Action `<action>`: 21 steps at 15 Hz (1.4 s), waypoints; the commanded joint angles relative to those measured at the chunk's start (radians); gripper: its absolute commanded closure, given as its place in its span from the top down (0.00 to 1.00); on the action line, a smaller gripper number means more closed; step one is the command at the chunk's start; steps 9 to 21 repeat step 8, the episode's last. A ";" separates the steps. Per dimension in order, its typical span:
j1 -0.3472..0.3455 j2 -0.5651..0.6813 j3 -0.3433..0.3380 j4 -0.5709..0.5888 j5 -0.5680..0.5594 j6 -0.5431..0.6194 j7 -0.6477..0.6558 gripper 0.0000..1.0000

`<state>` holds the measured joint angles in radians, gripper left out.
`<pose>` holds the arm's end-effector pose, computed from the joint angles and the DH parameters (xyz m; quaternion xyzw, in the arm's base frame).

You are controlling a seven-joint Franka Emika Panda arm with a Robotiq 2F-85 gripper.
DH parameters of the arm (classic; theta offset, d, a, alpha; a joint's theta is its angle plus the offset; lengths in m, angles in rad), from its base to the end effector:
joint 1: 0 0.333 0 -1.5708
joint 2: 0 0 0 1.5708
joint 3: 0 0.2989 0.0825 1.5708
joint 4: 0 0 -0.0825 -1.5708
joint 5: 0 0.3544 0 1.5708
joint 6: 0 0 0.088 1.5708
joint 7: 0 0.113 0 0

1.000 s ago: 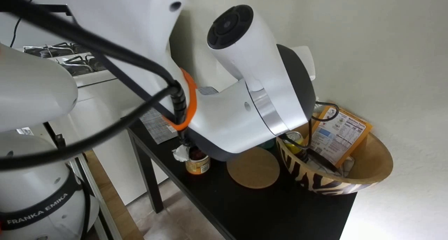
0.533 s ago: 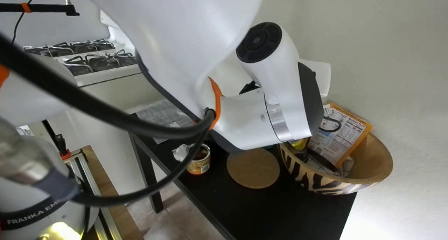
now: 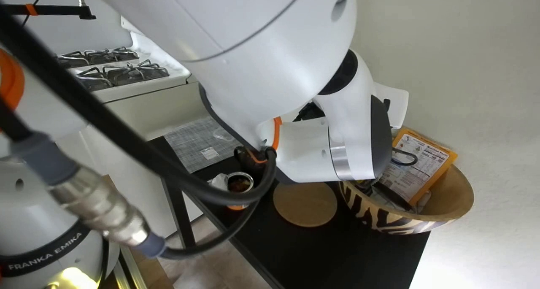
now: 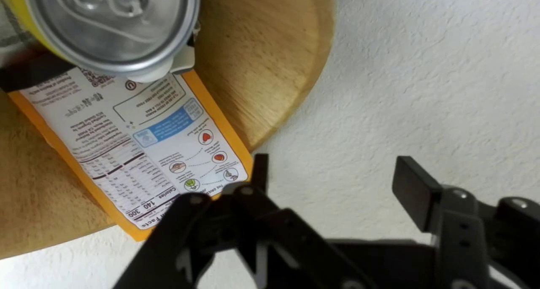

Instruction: Put the brush in the brown bowl

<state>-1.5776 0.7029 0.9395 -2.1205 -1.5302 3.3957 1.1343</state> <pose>0.4726 -0.2526 0.3084 -0.8603 0.2058 -0.4378 0.1607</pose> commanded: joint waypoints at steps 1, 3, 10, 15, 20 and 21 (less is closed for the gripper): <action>-0.040 -0.055 0.026 -0.033 -0.040 0.051 -0.021 1.00; -0.075 -0.102 0.053 -0.062 -0.063 0.101 -0.045 1.00; -0.092 -0.103 0.089 -0.043 -0.064 0.146 -0.097 1.00; -0.092 -0.103 0.089 -0.043 -0.064 0.146 -0.097 1.00; -0.092 -0.103 0.089 -0.043 -0.064 0.146 -0.097 1.00; -0.092 -0.103 0.089 -0.043 -0.064 0.146 -0.097 1.00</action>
